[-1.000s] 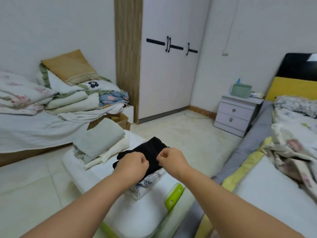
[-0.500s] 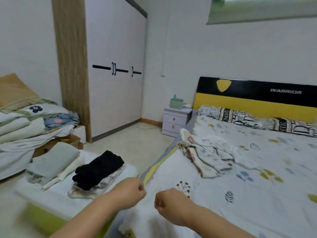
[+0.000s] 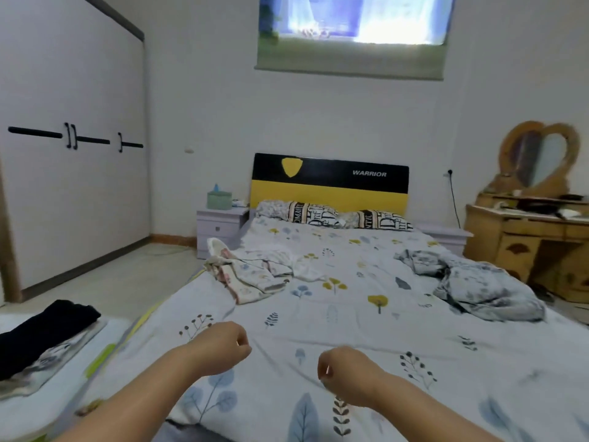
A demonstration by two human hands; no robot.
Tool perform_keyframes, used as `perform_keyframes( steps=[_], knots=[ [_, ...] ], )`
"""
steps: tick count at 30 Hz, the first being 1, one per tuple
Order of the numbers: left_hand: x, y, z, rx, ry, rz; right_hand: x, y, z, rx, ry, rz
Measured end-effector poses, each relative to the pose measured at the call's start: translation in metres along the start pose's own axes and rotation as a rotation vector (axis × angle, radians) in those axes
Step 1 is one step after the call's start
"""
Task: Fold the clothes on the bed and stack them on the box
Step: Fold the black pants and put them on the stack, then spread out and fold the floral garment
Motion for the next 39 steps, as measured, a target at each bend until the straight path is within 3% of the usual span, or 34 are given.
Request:
perform_keyframes(
  steps=[8, 14, 19, 22, 28, 34, 39],
  knots=[
    [-0.053, -0.037, 0.072, -0.032, 0.024, -0.082, -0.003, 0.016, 0.122, -0.187, -0.034, -0.006],
    [-0.086, -0.087, 0.082, -0.03, 0.061, -0.119, -0.027, -0.035, 0.198, -0.38, -0.039, -0.192],
    [-0.115, -0.151, 0.09, -0.06, 0.051, -0.084, -0.042, -0.073, 0.246, -0.448, -0.025, -0.202],
    [-0.14, -0.193, 0.099, -0.087, 0.041, -0.068, -0.046, -0.084, 0.279, -0.484, -0.06, -0.097],
    [-0.172, -0.278, 0.112, -0.134, -0.004, 0.13, -0.027, -0.127, 0.349, -0.583, -0.031, 0.148],
    [-0.233, -0.367, 0.093, -0.172, -0.226, 0.213, 0.002, -0.186, 0.432, -0.767, 0.083, 0.277],
    [-0.275, -0.386, 0.085, -0.22, -0.283, 0.386, 0.03, -0.232, 0.493, -0.886, 0.116, 0.431]
  ],
)
Point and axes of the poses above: each hand's wrist, its own y-axis away from the middle knuckle, its own x-axis out of the back of the hand, z = x × y, the point moved 6 cm from there along -y, towards the middle knuckle, and after that the axes turned 9 degrees about -x, right-handed, at the moved point
